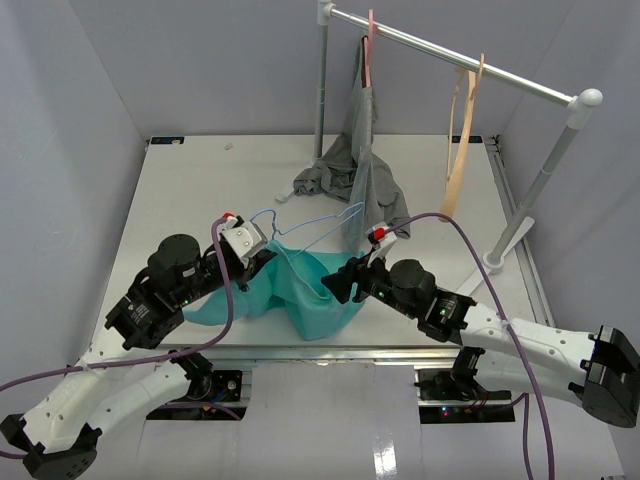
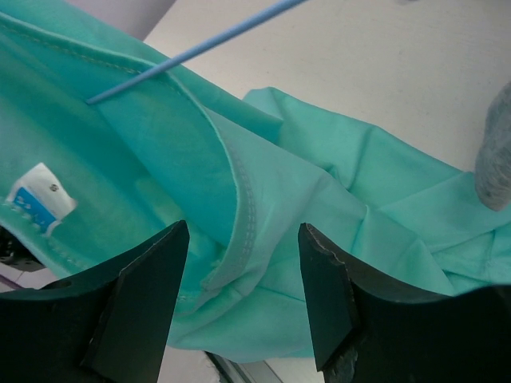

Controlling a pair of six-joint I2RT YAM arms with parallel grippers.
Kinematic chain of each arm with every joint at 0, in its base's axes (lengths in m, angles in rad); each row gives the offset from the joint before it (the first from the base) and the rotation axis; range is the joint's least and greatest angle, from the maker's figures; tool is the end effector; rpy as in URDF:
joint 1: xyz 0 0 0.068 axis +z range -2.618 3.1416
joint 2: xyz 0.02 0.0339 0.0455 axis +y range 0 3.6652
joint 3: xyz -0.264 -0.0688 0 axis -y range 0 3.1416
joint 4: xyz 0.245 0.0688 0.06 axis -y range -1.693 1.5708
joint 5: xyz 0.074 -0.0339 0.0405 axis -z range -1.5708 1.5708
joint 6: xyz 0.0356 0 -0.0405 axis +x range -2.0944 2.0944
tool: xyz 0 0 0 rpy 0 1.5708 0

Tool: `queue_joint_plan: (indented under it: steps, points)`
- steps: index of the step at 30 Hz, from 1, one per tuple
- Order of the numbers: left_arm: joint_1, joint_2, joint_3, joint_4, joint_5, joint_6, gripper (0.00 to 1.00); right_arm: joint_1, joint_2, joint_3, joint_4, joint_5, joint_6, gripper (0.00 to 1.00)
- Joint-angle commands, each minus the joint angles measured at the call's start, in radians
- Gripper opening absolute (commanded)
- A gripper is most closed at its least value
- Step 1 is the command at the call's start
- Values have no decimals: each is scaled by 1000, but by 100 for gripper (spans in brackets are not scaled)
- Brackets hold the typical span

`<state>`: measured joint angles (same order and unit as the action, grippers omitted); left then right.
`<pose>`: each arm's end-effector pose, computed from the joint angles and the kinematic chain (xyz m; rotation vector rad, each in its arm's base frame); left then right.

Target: Place the t-shirt on the hanger

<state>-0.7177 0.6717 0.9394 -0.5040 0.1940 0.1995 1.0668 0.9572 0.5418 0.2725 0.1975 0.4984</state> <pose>0.1007 -0.0970 0.3750 0.9362 1.5794 -0.5417 0.1144 0.1929 0.2699 -0.3579 1.7784 0.9772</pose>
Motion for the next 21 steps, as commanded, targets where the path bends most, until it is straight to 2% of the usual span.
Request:
queue_joint_plan:
  steps: [1, 3, 8, 10, 17, 21]
  points:
    - [-6, -11, 6, 41, -13, -17, 0, 30, 19, 45, -3, 122, 11, 62]
    - [-6, -14, 5, 43, -13, -19, 0, 34, 31, 30, 25, 105, 11, 59]
    - [-5, -20, 4, 47, -10, -19, 0, 42, 28, -21, 142, 25, 24, 44]
    - [-6, -23, 7, 45, -11, -23, 0, 42, 11, -37, 156, 50, 36, 10]
    - [-5, -73, 65, -13, 93, -50, 0, 10, -113, -55, 86, 311, -18, 8]
    - [-6, -81, 114, -106, 148, -61, 0, -23, -177, 0, -36, 437, -59, 8]
